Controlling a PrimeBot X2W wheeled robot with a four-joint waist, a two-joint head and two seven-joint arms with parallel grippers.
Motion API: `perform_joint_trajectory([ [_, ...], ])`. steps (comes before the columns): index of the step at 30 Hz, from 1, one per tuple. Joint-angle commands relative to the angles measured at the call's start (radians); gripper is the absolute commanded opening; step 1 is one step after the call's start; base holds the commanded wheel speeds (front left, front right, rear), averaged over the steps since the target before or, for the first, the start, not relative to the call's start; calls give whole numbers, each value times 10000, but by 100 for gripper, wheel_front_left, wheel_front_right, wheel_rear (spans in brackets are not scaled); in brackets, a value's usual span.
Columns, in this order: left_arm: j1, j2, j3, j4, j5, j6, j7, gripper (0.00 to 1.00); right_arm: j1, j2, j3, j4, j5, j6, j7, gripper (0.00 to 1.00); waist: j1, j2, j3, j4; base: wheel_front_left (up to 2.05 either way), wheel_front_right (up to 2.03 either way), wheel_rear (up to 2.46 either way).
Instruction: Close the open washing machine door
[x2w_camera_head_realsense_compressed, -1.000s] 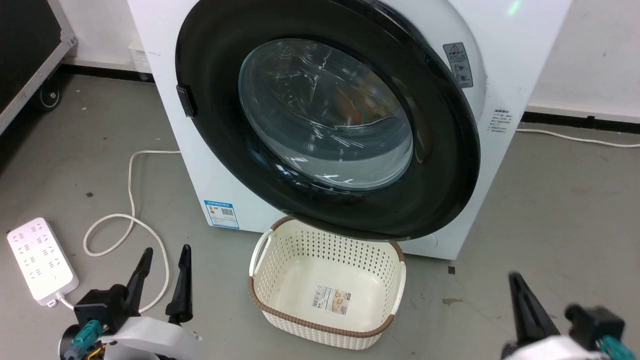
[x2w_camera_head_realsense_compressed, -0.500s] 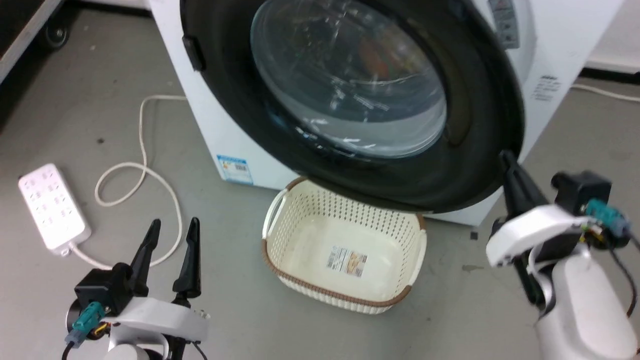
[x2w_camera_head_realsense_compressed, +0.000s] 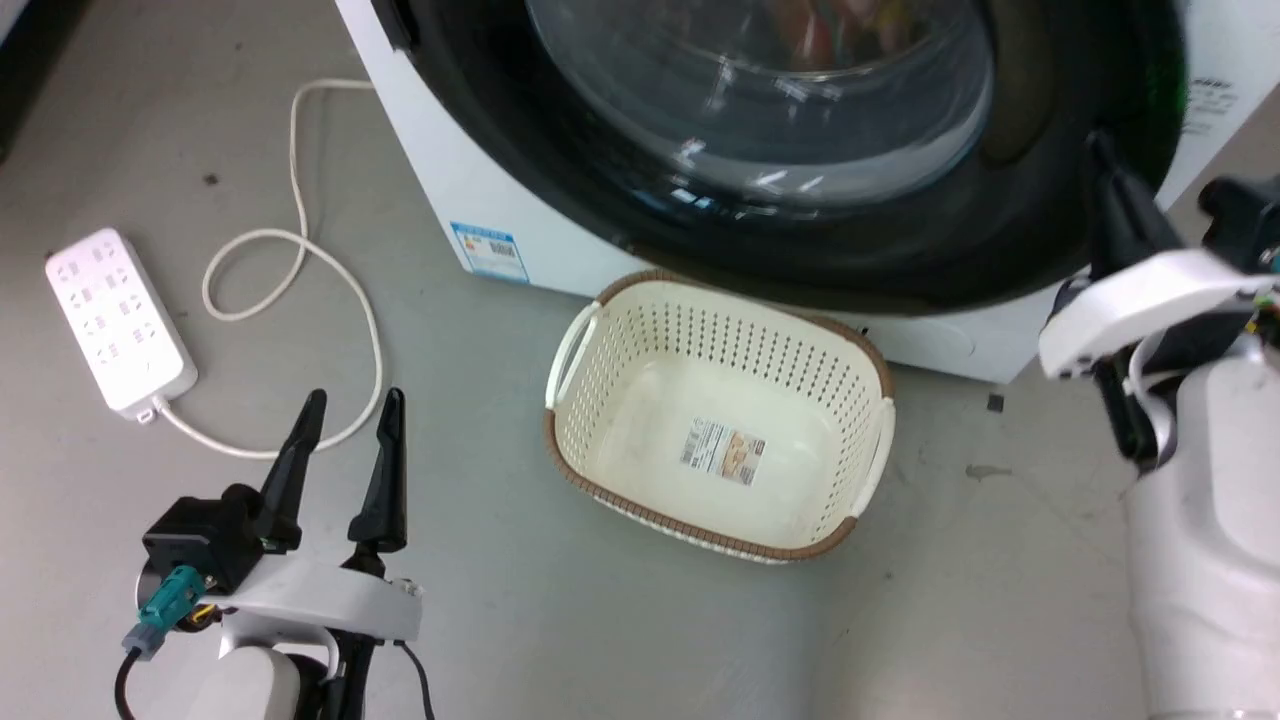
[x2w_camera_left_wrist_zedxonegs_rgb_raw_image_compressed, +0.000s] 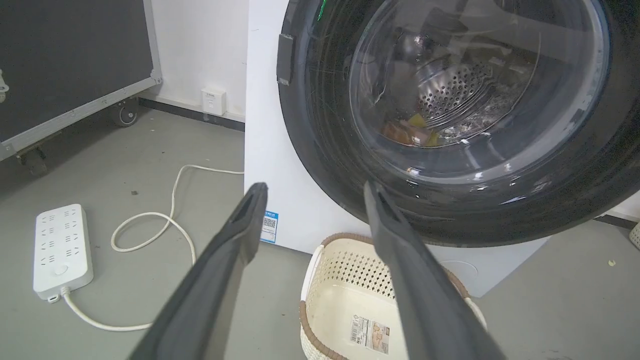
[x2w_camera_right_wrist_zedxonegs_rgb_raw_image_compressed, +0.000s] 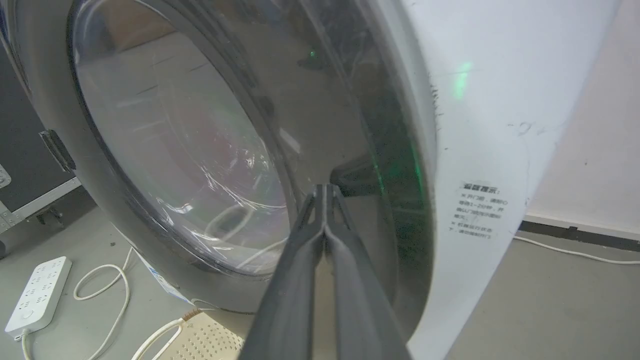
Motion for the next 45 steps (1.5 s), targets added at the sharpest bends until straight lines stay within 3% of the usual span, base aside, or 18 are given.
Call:
perform_joint_trajectory([
  [1, -138, -39, 73, 28, 87, -60, -53, 100, -247, -29, -93, 74, -103, -11, -75, 0, -2, 0, 160, 49, 0, 0, 0],
  [17, -492, -383, 477, 307, 466, -489, -53, 100, -2153, -29, -1193, 1342, -893, -11, -632, 0, -2, 0, 601, -20, 0, 0, 0],
  [23, -376, -476, 666, 458, 623, -550, -53, 100, -1984, -29, -761, 1616, -513, -11, -1053, 0, -2, 0, -22, -301, 0, 0, 0],
  [35, 520, -545, 1016, 604, 989, -354, -53, 100, 1184, -29, 482, -1076, 825, -11, -1368, 0, -2, 0, -2131, -1518, 0, 0, 0],
  [45, 910, -622, 726, 586, 1169, -121, 91, 100, 4652, -29, 652, -2999, 1549, -11, -1133, 0, -2, 0, -2873, -1709, 0, 0, 0],
])
